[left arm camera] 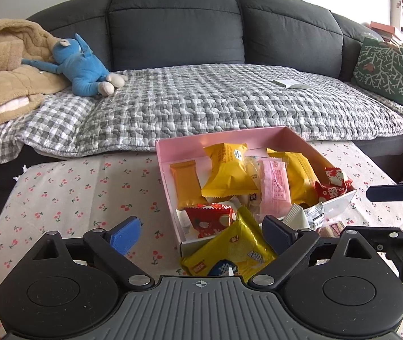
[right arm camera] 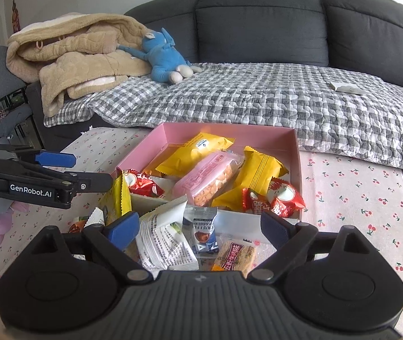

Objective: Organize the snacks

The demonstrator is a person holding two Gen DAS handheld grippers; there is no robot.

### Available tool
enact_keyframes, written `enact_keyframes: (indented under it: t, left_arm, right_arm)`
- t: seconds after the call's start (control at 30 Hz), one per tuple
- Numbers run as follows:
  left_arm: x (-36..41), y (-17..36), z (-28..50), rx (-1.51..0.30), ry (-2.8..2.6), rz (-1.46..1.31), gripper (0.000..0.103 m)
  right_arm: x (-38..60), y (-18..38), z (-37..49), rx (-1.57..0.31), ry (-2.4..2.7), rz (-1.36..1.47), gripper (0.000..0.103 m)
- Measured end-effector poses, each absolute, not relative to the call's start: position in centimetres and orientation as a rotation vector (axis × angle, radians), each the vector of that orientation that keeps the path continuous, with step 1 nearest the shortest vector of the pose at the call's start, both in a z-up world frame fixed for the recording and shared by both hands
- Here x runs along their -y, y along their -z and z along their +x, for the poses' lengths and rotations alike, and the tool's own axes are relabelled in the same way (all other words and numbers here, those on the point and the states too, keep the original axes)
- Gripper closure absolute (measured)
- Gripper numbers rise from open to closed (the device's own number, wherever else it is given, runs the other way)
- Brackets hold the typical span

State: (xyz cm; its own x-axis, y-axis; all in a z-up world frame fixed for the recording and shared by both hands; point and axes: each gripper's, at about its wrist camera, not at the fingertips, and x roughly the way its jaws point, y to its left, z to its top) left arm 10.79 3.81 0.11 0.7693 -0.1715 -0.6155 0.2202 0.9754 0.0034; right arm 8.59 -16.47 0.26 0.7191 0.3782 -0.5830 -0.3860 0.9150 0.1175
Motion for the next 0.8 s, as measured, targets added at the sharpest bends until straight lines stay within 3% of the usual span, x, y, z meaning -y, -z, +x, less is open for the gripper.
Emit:
enact_keyframes:
  t: [0.17,0.8]
  left_arm:
    - [-4.9,0.5,9.4,-0.666,0.205,0.066,0.005]
    - [-6.3,4.0,4.5,-0.616,0.36,0.116,0.004]
  right_arm:
    - [16.4,0.2,7.6,-0.653,-0.402,-0.041,0.001]
    - [16.4,4.2,4.5,-0.705,-0.316,-0.091,0.001]
